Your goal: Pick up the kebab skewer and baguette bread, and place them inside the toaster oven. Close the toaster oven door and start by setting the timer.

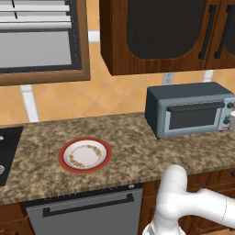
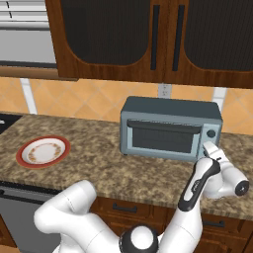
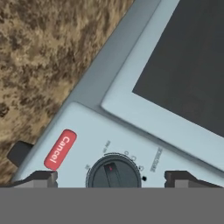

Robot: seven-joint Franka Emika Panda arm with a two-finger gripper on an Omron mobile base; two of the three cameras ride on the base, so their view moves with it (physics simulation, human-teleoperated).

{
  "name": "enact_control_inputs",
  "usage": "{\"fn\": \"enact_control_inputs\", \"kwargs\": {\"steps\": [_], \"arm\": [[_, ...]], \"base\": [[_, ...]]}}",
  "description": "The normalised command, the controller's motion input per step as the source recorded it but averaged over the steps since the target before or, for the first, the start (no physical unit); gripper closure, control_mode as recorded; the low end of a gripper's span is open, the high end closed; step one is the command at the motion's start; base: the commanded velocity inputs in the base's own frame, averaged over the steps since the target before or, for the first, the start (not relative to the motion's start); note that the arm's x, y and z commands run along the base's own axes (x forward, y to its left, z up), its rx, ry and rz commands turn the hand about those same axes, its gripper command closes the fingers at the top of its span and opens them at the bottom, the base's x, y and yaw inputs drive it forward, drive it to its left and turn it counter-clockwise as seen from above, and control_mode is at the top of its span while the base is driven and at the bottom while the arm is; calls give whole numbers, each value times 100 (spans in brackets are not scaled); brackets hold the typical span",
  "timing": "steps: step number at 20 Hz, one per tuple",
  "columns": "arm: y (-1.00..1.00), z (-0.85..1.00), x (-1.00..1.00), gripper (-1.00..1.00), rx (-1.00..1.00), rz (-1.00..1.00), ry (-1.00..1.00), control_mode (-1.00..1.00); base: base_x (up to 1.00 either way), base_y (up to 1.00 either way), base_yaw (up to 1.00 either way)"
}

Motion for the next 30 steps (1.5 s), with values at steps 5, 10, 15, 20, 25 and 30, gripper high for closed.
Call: {"fn": "enact_control_inputs", "kwargs": {"steps": [5, 10, 15, 20, 25, 30], "arm": [[1, 0, 0, 100, 0, 0, -1, -100], [3, 0, 2, 100, 0, 0, -1, -100], [14, 0, 4, 100, 0, 0, 0, -100], [17, 0, 0, 100, 0, 0, -2, -100], [14, 0, 1, 100, 0, 0, -1, -100], [10, 0, 5, 100, 4, 0, -1, -100]], "base": [[0, 0, 0], [0, 0, 0], [0, 0, 0], [0, 0, 0], [0, 0, 0], [0, 0, 0]]}}
